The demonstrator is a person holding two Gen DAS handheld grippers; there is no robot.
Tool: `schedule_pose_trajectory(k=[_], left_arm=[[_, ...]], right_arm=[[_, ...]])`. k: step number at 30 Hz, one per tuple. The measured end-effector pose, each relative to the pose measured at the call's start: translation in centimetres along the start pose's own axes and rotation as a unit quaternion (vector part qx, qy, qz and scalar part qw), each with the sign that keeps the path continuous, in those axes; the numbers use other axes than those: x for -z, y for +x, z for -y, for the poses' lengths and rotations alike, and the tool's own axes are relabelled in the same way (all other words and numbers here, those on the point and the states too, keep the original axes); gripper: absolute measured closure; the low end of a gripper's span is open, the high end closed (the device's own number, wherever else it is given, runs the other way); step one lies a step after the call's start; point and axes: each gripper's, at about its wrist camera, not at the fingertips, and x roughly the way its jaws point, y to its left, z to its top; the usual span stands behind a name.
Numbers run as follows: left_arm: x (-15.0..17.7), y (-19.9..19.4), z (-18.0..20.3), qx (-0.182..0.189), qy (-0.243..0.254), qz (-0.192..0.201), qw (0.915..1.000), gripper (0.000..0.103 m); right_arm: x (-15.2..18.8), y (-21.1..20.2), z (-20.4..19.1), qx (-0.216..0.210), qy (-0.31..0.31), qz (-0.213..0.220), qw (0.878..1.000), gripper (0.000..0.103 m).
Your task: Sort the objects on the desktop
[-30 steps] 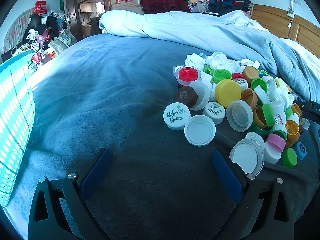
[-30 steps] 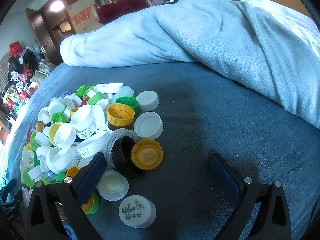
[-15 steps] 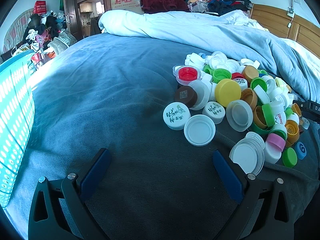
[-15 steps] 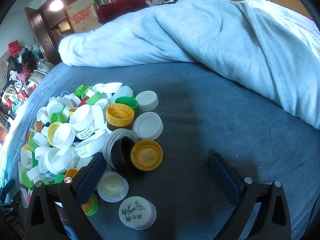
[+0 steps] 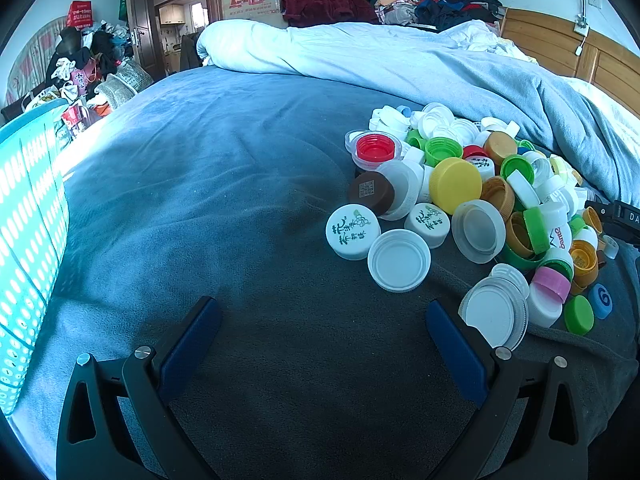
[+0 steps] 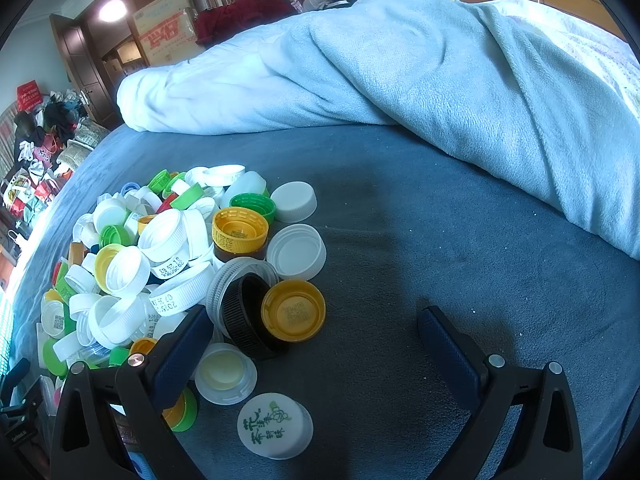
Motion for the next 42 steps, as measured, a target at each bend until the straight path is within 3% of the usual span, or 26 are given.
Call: schedule_pose_trajectory(k=[42], left_arm=[[0.12, 0.07, 0.12, -0.010, 0.008, -0.004, 0.9999, 0.002]], right_arm=[[-0.05, -0.01, -0.01, 0.007, -0.003, 0.002, 1.000, 0.000]])
